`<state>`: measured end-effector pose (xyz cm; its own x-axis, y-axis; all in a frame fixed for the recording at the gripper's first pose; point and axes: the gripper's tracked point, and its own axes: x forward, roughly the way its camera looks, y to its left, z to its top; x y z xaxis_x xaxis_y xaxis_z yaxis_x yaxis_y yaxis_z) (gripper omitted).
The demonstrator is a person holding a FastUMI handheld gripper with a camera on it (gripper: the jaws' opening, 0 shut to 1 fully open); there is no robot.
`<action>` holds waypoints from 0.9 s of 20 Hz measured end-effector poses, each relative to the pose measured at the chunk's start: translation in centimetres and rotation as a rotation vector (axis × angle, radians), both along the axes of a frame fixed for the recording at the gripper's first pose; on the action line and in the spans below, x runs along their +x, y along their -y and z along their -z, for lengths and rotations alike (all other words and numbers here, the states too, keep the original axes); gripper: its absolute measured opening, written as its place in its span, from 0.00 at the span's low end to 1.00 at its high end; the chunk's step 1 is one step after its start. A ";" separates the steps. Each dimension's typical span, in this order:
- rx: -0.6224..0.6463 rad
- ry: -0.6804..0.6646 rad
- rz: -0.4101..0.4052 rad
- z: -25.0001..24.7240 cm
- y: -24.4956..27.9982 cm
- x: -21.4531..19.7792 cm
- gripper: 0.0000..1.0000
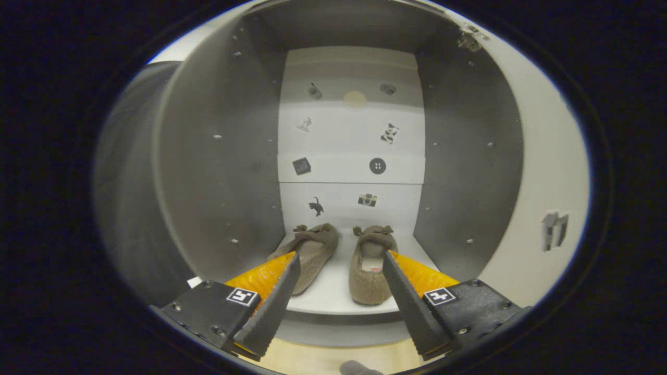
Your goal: Open the shoe cabinet door, grab the shoes and put them into the shoe cabinet, then close the shoe cabinet door.
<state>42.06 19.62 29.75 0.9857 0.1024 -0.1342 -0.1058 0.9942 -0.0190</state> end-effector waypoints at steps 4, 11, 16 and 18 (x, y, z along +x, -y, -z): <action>0.005 0.051 -0.045 -0.5 -0.4 -7.9 1.00; -0.019 0.092 -0.081 0.5 1.2 -22.1 1.00; -0.012 0.116 -0.070 0.8 5.1 -31.1 1.00; -0.014 0.118 -0.042 0.8 7.7 -33.9 1.00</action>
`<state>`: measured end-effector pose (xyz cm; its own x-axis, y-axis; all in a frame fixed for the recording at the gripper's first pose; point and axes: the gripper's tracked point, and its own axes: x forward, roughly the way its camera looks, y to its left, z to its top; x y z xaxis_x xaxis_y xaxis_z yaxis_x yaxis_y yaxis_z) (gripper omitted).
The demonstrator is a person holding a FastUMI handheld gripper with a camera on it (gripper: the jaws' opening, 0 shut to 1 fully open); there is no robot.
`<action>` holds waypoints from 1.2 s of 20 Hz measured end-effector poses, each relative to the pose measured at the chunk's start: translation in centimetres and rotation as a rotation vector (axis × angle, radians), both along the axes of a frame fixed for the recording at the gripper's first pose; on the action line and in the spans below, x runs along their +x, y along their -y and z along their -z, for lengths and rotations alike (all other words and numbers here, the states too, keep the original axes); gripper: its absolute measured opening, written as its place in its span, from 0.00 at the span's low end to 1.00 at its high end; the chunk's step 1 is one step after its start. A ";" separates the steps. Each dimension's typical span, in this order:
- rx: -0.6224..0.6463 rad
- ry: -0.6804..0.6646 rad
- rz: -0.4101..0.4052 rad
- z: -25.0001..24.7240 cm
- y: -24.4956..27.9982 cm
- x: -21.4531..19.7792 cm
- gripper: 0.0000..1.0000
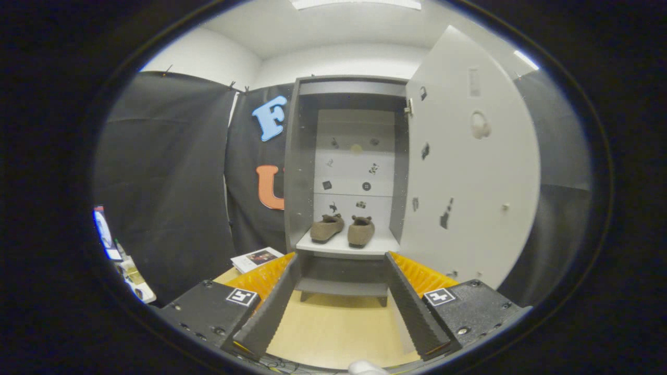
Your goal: Open the shoe cabinet door, grab the shoes and put them into the shoe cabinet, then close the shoe cabinet door.
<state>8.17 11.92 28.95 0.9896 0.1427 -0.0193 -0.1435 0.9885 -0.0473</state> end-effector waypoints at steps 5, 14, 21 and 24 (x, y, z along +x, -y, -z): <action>0.022 -0.013 0.116 -0.1 8.3 -4.5 1.00; 0.095 0.010 0.257 -2.0 23.5 -3.7 1.00; 0.111 -0.007 0.092 -3.7 27.3 1.2 1.00; 0.107 -0.026 -0.013 -3.7 26.1 2.9 1.00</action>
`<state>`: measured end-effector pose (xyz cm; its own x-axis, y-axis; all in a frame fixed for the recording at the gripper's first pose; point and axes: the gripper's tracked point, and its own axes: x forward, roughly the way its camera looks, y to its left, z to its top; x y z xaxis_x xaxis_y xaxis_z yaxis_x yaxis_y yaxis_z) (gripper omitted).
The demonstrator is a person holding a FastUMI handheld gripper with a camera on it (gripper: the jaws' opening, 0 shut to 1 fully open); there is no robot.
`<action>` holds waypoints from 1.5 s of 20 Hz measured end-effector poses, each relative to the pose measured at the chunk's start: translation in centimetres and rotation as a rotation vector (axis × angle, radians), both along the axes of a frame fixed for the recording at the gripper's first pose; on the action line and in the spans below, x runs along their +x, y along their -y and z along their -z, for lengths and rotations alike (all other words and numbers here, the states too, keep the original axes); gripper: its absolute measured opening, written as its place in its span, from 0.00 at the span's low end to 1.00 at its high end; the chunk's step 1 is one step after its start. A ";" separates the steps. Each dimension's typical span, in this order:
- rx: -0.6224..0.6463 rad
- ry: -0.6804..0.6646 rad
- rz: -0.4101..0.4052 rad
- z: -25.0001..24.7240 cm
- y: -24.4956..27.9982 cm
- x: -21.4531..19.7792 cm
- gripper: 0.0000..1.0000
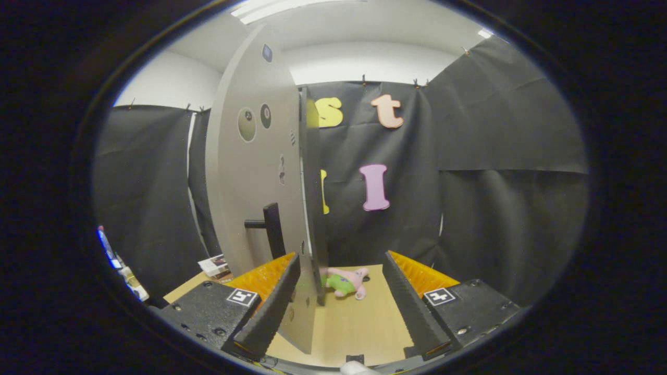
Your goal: Open the shoe cabinet door, grab the shoes and put them into the shoe cabinet, then close the shoe cabinet door.
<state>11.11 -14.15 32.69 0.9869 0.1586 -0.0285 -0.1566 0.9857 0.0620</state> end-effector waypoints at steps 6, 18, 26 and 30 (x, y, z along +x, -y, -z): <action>0.005 -0.013 -0.144 -0.1 -1.4 1.1 1.00; -0.026 -0.010 -0.171 0.0 -8.3 -0.7 0.96; -0.036 -0.023 -0.117 1.0 -16.8 0.5 0.96; -0.034 -0.045 -0.174 1.8 -22.1 2.0 0.97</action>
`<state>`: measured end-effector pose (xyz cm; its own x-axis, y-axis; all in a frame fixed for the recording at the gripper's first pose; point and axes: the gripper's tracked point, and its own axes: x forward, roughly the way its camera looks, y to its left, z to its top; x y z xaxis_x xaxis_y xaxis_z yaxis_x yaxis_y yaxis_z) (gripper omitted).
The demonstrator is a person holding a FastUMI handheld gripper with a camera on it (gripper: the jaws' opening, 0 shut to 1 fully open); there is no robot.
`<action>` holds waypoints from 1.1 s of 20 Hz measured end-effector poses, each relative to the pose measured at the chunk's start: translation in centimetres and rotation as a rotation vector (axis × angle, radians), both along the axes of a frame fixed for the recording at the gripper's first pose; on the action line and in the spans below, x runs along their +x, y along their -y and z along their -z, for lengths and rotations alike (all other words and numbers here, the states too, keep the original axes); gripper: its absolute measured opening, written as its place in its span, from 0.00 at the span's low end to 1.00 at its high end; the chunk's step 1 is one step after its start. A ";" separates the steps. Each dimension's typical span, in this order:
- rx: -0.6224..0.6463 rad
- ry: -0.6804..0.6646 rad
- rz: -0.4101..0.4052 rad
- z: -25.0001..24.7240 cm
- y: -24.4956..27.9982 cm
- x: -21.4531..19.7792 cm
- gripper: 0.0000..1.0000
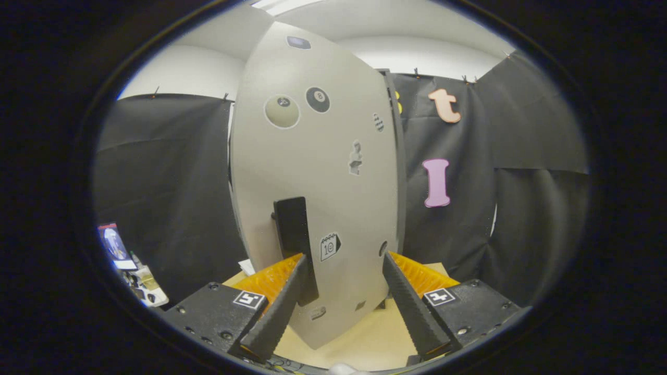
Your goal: Open the shoe cabinet door, grab the shoes and put them into the shoe cabinet, then close the shoe cabinet door.
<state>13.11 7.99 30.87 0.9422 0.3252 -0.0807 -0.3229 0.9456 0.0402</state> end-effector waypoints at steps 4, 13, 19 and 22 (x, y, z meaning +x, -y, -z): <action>0.001 -0.020 -0.045 0.1 -3.4 0.6 0.99; -0.004 -0.007 0.018 -0.3 -4.7 0.8 0.99; -0.013 0.024 0.103 -1.4 -4.5 -1.0 0.99; -0.010 0.042 0.166 -2.0 -3.6 -2.6 0.99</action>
<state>10.54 11.58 32.87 0.9855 0.1640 -0.0428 -0.1633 0.9864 0.0200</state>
